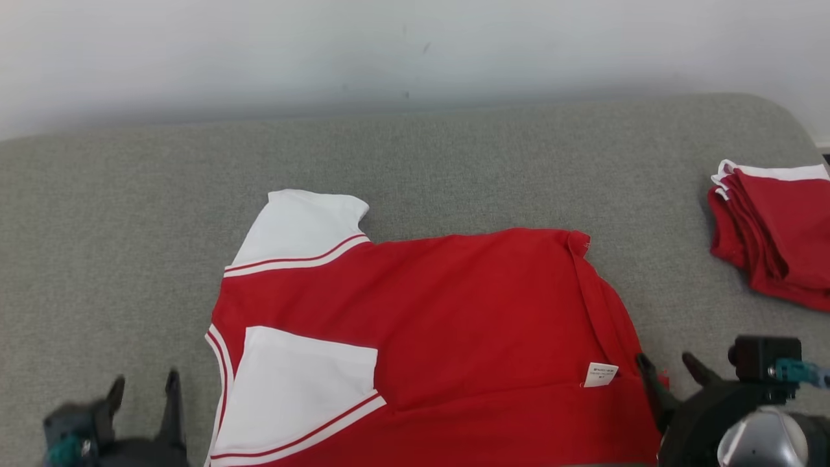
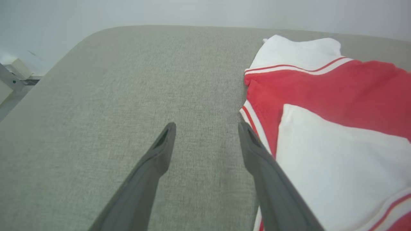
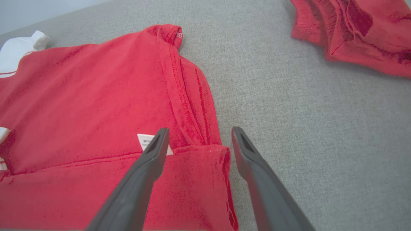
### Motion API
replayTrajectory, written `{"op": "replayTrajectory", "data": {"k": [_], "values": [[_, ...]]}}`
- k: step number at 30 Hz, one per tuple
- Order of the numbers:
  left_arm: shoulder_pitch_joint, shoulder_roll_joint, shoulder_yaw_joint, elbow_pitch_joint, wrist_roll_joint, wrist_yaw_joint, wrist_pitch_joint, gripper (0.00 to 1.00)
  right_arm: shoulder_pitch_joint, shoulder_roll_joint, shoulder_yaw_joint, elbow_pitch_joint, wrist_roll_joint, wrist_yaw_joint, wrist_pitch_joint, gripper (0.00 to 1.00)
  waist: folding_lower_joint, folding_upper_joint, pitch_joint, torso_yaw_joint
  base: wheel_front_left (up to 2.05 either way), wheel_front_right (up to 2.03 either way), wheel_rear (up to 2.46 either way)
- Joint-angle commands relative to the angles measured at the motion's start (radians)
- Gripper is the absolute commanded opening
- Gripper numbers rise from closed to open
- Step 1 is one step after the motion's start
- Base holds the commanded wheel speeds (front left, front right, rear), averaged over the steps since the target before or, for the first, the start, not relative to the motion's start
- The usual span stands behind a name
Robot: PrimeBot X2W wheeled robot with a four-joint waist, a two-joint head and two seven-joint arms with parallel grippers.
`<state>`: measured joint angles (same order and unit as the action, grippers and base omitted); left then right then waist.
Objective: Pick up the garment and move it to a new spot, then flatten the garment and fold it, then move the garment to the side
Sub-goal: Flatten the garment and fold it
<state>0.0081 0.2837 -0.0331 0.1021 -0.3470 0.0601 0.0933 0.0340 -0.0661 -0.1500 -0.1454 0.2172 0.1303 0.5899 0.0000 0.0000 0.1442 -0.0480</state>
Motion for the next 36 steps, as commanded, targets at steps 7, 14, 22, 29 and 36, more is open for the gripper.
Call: {"op": "replayTrajectory", "data": {"k": [7,14,22,29,36], "values": [[-0.323,-0.004,-0.070,0.126,0.034,-0.046,0.019,1.00,-0.156,-0.011,0.117,-0.009,-0.024,0.001,0.002,1.00,0.0000,0.0000,0.129,-0.043,0.00,0.00,0.00],[-0.567,0.008,-0.096,0.282,0.049,-0.067,0.083,1.00,-0.289,-0.013,0.217,0.022,0.006,0.001,-0.050,1.00,0.0000,0.0000,0.238,-0.097,0.00,0.00,0.00],[-0.802,0.025,-0.106,0.475,0.077,-0.024,0.179,1.00,-0.366,-0.023,0.267,0.059,0.000,0.001,-0.103,1.00,0.0000,0.0000,0.324,-0.154,0.00,0.00,0.00],[-0.878,0.037,-0.130,0.547,0.100,-0.001,0.238,1.00,-0.344,-0.032,0.250,0.071,-0.008,0.001,-0.123,1.00,0.0000,0.0000,0.330,-0.178,0.00,0.00,0.00],[-0.904,0.073,-0.136,0.540,0.128,0.033,0.225,1.00,-0.329,-0.026,0.243,0.077,-0.011,0.001,-0.125,1.00,0.0000,0.0000,0.310,-0.179,0.00,0.00,0.00]]}}
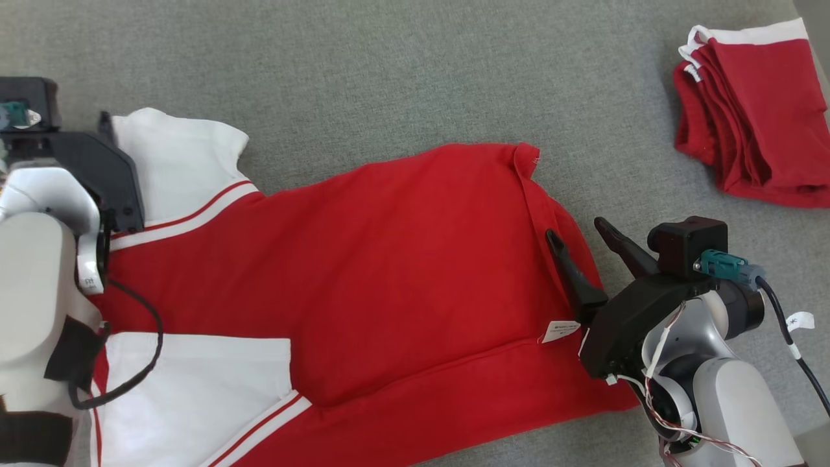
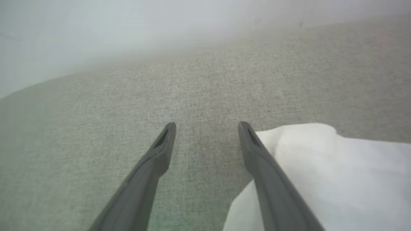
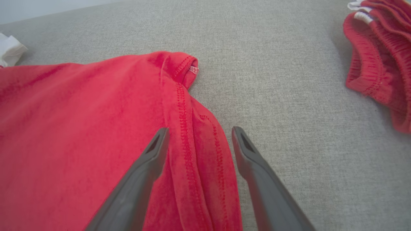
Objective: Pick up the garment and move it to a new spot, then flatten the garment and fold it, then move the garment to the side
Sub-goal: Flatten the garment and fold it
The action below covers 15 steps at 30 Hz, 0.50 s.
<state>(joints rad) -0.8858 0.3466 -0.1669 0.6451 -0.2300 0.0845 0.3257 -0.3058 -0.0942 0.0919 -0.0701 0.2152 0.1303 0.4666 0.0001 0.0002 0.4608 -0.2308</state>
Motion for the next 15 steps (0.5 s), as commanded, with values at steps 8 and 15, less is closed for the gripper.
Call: {"op": "replayTrajectory", "data": {"k": [8,15], "values": [[0.018,-0.016,-0.042,-0.080,0.018,0.023,0.029,1.00,0.038,-0.005,-0.021,0.001,-0.013,0.001,0.017,1.00,-0.0001,-0.0002,-0.049,0.031,0.00,0.00,0.00],[0.051,0.001,-0.053,-0.090,0.005,0.021,0.139,1.00,0.036,-0.006,-0.010,-0.016,-0.009,0.001,0.033,1.00,-0.0001,-0.0002,-0.045,0.019,0.00,0.00,0.00]]}}
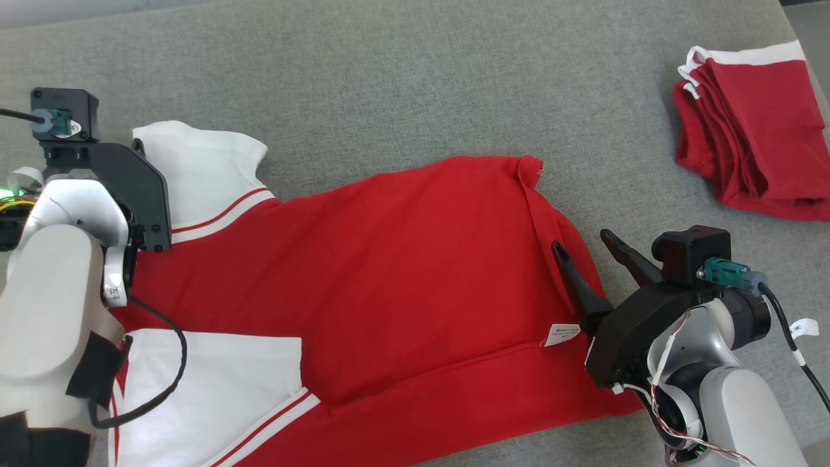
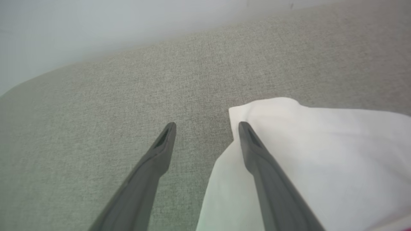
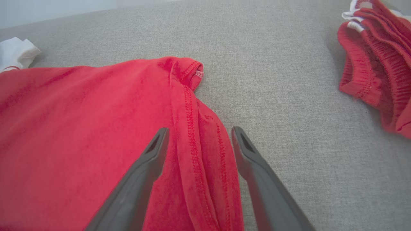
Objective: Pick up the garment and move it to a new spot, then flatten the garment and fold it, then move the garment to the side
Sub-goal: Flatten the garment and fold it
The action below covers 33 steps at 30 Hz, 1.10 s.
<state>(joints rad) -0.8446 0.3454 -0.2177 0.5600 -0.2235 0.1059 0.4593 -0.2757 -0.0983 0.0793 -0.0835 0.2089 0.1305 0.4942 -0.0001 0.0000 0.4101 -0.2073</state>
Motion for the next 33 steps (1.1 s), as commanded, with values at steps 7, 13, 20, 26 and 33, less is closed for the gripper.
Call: {"op": "replayTrajectory", "data": {"k": [7,13,20,26,33], "values": [[-0.012,0.020,-0.006,-0.005,-0.005,-0.002,0.024,1.00,0.003,-0.007,0.003,-0.009,-0.001,0.000,0.001,1.00,0.0001,0.0000,0.025,-0.017,0.00,0.00,0.00],[-0.013,0.030,-0.024,0.016,-0.005,-0.017,0.047,1.00,0.011,-0.010,0.006,-0.006,-0.004,0.000,0.002,1.00,0.0001,0.0000,0.026,-0.023,0.00,0.00,0.00],[-0.033,0.035,-0.044,0.035,-0.021,-0.066,0.049,0.98,-0.010,-0.007,0.023,-0.014,-0.007,0.000,0.011,1.00,0.0001,0.0000,0.046,-0.028,0.00,0.00,0.00],[-0.038,0.032,-0.045,0.063,-0.060,-0.118,0.059,0.40,-0.036,-0.008,0.042,-0.015,-0.006,0.000,0.014,1.00,0.0001,0.0000,0.055,-0.033,0.00,0.00,0.00],[-0.040,0.058,-0.038,0.067,-0.073,-0.123,0.040,0.00,-0.079,-0.029,0.083,-0.023,-0.002,0.000,0.039,1.00,0.0001,0.0000,0.064,-0.031,0.00,0.00,0.00]]}}
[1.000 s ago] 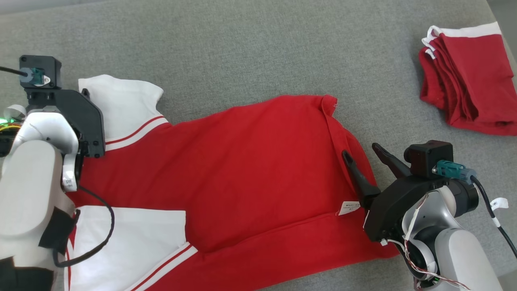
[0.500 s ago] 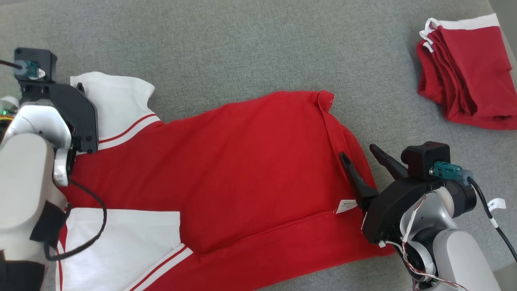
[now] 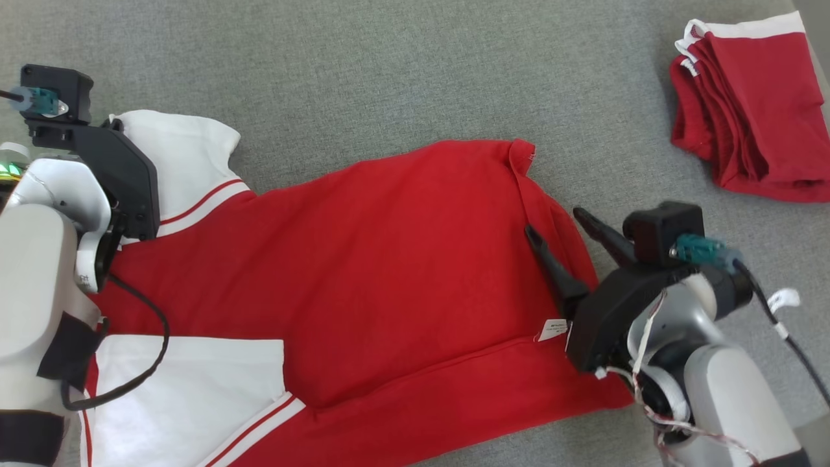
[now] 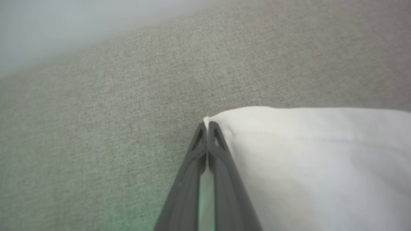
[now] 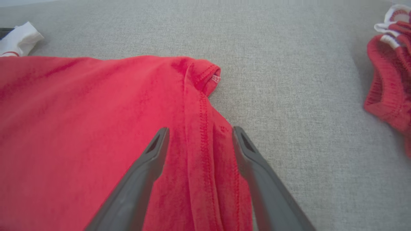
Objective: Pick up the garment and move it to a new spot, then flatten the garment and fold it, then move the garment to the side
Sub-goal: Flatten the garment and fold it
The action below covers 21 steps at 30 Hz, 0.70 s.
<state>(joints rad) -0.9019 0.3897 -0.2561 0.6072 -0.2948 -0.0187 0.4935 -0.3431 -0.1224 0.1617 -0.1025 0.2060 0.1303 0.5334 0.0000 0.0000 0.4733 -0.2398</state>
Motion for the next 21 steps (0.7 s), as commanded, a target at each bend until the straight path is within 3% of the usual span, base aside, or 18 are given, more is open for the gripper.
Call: {"op": "replayTrajectory", "data": {"k": [1,9,17,19,20,21], "values": [[0.014,0.018,0.002,0.014,-0.002,0.000,0.005,0.00,-0.028,-0.011,0.003,-0.012,-0.001,0.001,0.009,1.00,0.0000,0.0000,0.004,0.003,0.00,0.00,0.00],[0.019,0.030,-0.004,-0.028,-0.014,-0.009,0.011,0.00,-0.171,-0.006,0.011,-0.039,-0.078,0.001,0.165,1.00,0.0000,0.0000,0.013,0.023,0.00,0.00,0.00],[0.006,0.013,-0.015,-0.055,-0.025,-0.005,0.011,0.00,-0.266,0.039,-0.013,0.063,-0.218,0.001,0.222,1.00,0.0000,0.0000,0.029,0.045,0.00,0.00,0.00],[0.006,0.011,-0.018,-0.061,-0.028,-0.004,0.011,0.00,-0.277,0.048,-0.031,0.095,-0.256,0.001,0.235,0.66,0.0000,0.0000,0.032,0.050,0.00,0.00,0.00],[0.007,0.012,-0.019,-0.063,-0.028,-0.003,0.011,0.00,-0.278,0.054,-0.030,0.109,-0.262,0.001,0.243,0.55,0.0000,0.0000,0.033,0.052,0.00,0.00,0.00],[0.011,0.012,-0.020,-0.065,-0.032,-0.001,0.012,0.00,-0.283,0.061,-0.034,0.125,-0.261,0.001,0.250,0.55,0.0000,0.0000,0.035,0.054,0.00,0.00,0.00]]}}
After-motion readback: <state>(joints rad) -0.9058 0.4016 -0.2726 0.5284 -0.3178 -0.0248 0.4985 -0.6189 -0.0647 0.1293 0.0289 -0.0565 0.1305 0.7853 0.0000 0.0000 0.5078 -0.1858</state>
